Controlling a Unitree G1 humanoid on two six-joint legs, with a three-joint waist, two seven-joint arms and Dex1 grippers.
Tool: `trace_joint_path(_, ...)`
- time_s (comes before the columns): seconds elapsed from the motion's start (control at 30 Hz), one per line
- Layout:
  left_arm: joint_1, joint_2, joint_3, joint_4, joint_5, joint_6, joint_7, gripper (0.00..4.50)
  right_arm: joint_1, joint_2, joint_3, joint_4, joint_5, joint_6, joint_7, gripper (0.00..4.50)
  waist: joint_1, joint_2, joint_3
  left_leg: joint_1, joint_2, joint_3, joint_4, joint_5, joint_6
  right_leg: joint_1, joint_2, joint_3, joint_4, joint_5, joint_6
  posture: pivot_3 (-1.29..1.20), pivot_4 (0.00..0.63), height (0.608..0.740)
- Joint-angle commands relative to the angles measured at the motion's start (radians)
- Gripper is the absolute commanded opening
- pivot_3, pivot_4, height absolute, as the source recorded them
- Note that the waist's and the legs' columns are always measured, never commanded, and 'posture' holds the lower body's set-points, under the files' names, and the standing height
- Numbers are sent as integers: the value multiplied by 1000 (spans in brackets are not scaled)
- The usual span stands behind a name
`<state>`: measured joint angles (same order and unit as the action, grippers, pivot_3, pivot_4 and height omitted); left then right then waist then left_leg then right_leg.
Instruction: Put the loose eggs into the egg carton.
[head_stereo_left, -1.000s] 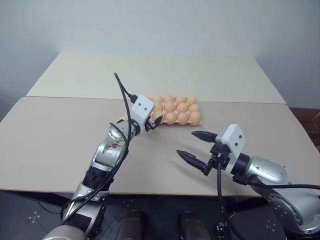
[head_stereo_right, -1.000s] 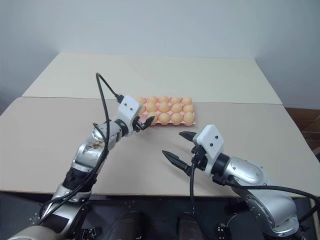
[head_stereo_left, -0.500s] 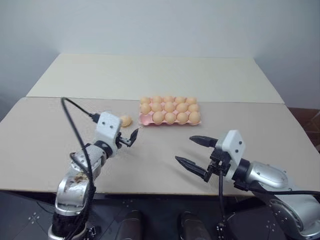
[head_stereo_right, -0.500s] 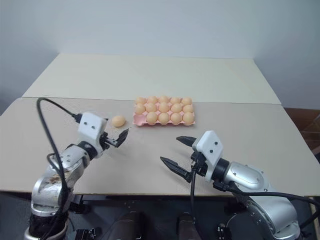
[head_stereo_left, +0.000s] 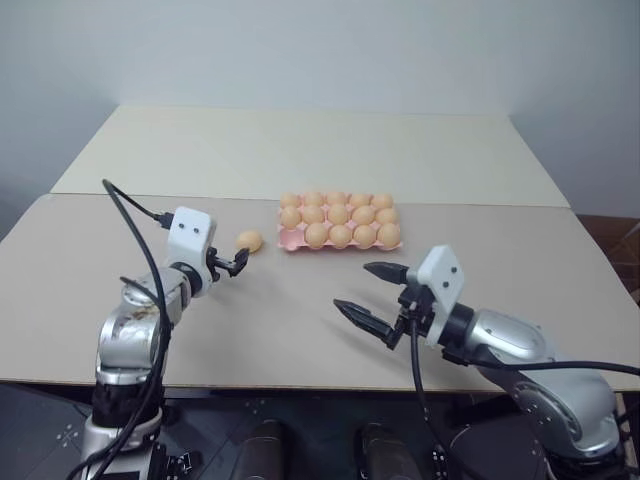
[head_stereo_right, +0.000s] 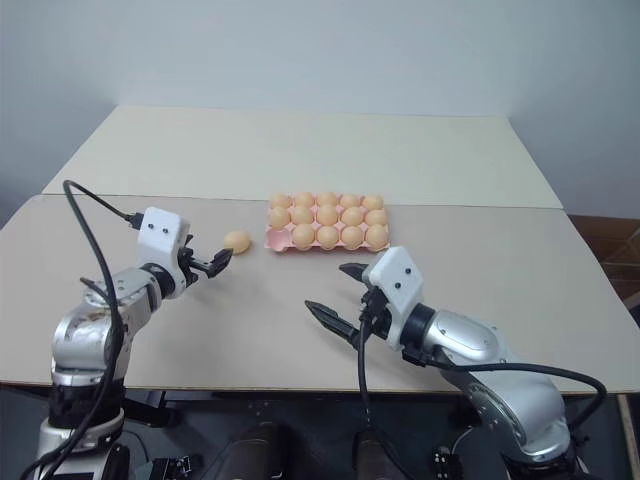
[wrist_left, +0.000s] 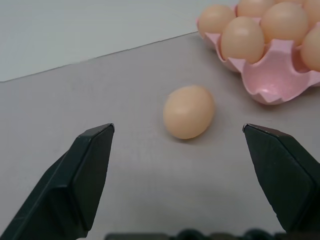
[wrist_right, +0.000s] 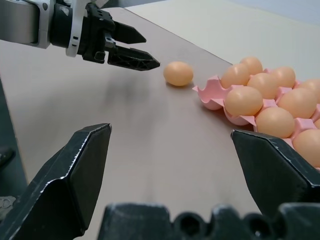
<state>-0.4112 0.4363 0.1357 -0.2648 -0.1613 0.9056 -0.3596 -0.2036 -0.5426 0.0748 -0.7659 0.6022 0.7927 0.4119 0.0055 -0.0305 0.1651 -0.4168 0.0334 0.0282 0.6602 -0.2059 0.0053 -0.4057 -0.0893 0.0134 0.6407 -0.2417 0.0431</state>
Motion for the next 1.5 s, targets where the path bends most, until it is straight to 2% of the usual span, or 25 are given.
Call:
trace_joint_path(0.03, -82, 25, -24, 105, 1, -71, -32, 4473, -48, 14, 10, -34, 5, 38, -35, 4500, 1, 0, 0, 0, 0, 0, 0, 0, 0, 0, 0, 0, 0, 0, 0, 0, 150, 740)
trace_joint_path(0.4, -267, 41, -123, 456, 16, -187, -133, 4473, -98, 19, 51, -60, -6, 69, -50, 4500, -1, 0, 0, -1, 0, 0, 0, 0, 0, -1, 0, 0, 0, 0, 0, 0, 150, 740)
trace_joint_path(0.6, -283, 38, -150, 537, 33, -233, -156, 4473, -101, 8, 65, -56, -26, 43, -28, 4500, -4, 0, 0, -2, 0, 0, 0, 0, 0, -1, 0, -1, 0, 0, 0, 0, 150, 740)
trace_joint_path(0.63, -285, 37, -148, 544, 33, -237, -155, 4085, -100, 7, 65, -55, -29, 41, -26, 4500, -4, 0, 0, -2, 0, 0, 0, 0, 0, -1, 0, -1, 0, 0, 0, 0, 150, 740)
trace_joint_path(0.7, -287, 36, -147, 553, 33, -243, -155, 3673, -99, 5, 63, -53, -32, 38, -20, 4500, -5, 0, 0, -3, 0, 0, 0, 0, 0, -1, 0, -1, 0, 0, 0, 0, 150, 740)
trace_joint_path(0.87, -285, 32, -136, 541, 26, -247, -150, 1958, -97, 0, 53, -46, -44, 31, -3, 4500, -6, 0, 0, -3, 0, 0, 0, 0, 0, -2, 0, -1, 0, 0, 0, 0, 150, 740)
trace_joint_path(0.93, -282, 28, -124, 509, 18, -244, -139, 1639, -98, -6, 46, -43, -46, 27, 6, 4500, -6, 0, 0, -3, 0, 0, 0, 0, 0, -2, 0, -1, 0, 0, 0, 0, 150, 740)
trace_joint_path(1.07, -268, 19, -109, 381, 4, -228, -118, 1488, -86, -49, 2, -48, -27, 29, 52, 4500, -6, 0, 0, -4, 0, 0, 0, 0, 0, -3, -1, -1, 0, 0, 0, 0, 150, 740)
trace_joint_path(1.27, -237, -7, -167, 193, -7, -171, -124, 1488, -50, -196, -80, -49, 48, 29, 216, 4500, -3, 0, 0, -5, 0, 0, 0, 0, 0, -3, -1, -1, 0, 0, 0, 0, 150, 740)
trace_joint_path(1.5, -233, -52, -249, 224, 38, -202, -112, 1487, -59, -213, -82, -34, 39, 17, 238, 4500, -6, -1, 0, -3, 0, 0, 0, 0, 0, -2, 0, -1, 0, 0, 0, 0, 150, 740)
